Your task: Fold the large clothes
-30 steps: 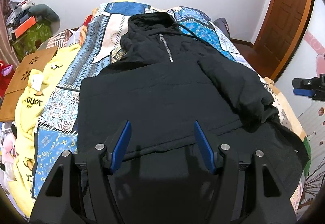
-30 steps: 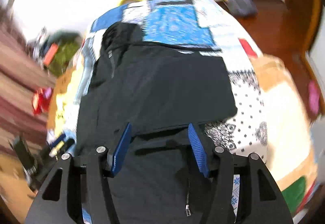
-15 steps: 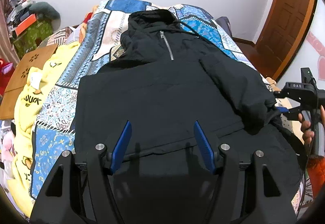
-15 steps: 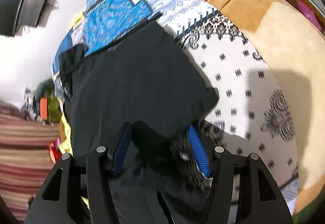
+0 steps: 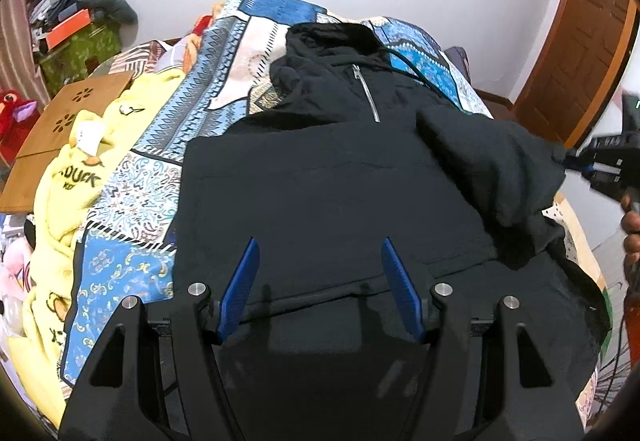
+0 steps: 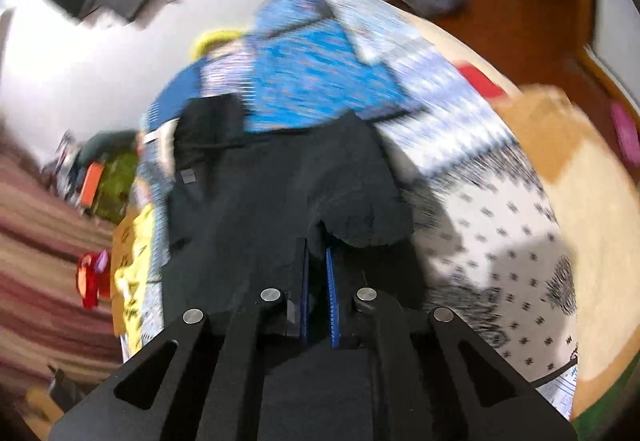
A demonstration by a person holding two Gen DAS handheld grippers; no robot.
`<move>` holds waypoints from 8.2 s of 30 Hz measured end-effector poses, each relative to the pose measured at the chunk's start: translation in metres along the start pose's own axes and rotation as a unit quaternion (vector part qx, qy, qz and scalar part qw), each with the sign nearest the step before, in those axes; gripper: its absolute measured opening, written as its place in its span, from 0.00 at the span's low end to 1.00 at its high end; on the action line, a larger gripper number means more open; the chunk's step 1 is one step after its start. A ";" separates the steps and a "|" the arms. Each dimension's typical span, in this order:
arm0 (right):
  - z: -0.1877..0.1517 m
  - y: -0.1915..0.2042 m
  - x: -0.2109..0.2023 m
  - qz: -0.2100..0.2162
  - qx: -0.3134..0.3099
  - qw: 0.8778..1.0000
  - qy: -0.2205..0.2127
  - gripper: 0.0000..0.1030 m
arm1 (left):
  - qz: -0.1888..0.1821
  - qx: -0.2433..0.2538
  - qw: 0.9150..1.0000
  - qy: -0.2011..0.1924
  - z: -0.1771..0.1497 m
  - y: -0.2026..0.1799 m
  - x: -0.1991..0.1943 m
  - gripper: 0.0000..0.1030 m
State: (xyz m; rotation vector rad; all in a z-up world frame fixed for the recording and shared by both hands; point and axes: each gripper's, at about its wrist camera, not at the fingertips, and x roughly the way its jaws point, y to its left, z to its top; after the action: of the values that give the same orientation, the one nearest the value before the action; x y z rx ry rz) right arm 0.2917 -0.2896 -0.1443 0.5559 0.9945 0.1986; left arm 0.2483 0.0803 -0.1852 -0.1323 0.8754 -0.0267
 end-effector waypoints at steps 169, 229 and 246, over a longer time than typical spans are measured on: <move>-0.065 0.092 0.090 -0.099 -0.333 0.936 0.061 0.14 | 0.006 0.114 0.993 0.034 0.036 -0.037 0.081 0.12; -0.085 0.149 -0.007 -0.028 -0.403 0.915 -0.020 0.13 | -0.062 0.096 0.993 -0.009 0.044 -0.012 0.000 0.06; -0.116 0.111 -0.053 -0.052 -0.371 0.927 0.001 0.36 | -0.005 0.103 0.994 -0.022 -0.005 0.001 -0.078 0.42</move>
State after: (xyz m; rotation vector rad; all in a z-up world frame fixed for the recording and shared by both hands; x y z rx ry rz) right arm 0.1757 -0.1764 -0.0957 -0.1899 0.8670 0.4553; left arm 0.1943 0.0866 -0.1293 0.0563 0.8222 -0.1237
